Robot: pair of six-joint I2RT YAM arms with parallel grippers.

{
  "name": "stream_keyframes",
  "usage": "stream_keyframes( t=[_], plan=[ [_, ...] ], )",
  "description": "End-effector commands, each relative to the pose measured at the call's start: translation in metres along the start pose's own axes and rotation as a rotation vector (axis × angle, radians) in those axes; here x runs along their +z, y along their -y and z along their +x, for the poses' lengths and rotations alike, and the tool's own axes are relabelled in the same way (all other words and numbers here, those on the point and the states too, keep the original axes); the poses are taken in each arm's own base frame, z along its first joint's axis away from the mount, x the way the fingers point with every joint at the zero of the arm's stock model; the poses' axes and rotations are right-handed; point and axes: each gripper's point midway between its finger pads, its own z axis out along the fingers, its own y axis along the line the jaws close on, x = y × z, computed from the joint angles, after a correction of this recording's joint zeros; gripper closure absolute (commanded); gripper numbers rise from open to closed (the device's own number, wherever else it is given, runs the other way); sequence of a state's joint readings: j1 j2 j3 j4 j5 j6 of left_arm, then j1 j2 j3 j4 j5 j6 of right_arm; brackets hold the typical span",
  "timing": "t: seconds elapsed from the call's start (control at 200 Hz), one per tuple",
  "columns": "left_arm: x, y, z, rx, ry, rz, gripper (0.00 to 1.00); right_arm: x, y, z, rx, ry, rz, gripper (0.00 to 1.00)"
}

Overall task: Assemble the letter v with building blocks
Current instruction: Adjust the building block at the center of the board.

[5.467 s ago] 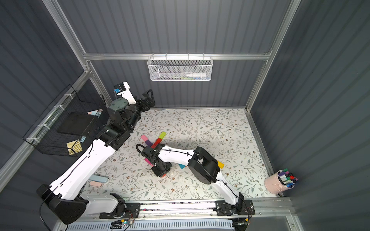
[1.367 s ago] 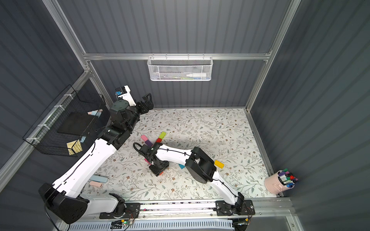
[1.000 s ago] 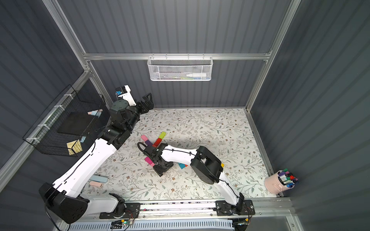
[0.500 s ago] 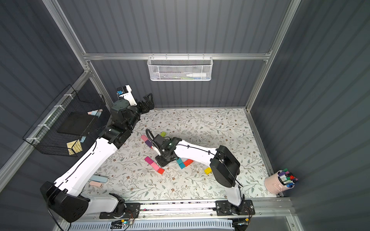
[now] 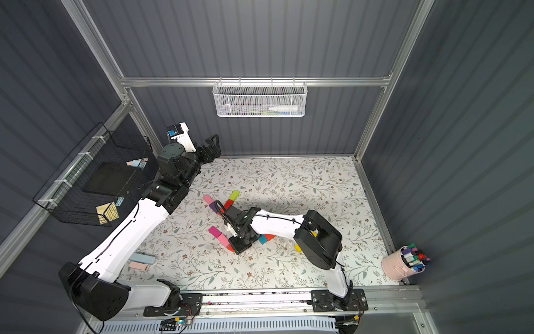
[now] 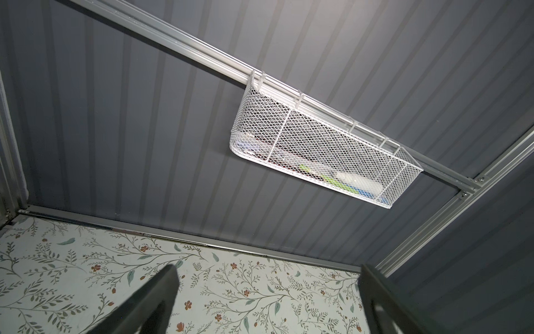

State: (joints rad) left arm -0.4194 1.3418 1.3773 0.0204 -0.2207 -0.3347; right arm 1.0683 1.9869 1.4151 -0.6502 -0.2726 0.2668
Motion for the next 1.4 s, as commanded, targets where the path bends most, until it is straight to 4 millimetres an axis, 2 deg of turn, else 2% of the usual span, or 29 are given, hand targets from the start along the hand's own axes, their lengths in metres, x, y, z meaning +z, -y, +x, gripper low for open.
stream_keyframes(
  t=[0.0, 0.455, 1.396],
  plan=[
    [0.0, 0.001, -0.005, 0.014, 0.016, 0.019, 0.01, 0.012, 0.003, 0.008, 0.025, -0.038, -0.012, 1.0],
    [0.0, -0.008, -0.003, 0.023, 0.012, 0.0, 0.01, 0.027, -0.001, 0.01, 0.026, -0.087, -0.049, 1.0],
    [0.003, -0.018, -0.001, 0.032, 0.0, -0.013, 0.01, 0.033, -0.002, -0.005, -0.003, -0.089, -0.032, 1.0]
  ],
)
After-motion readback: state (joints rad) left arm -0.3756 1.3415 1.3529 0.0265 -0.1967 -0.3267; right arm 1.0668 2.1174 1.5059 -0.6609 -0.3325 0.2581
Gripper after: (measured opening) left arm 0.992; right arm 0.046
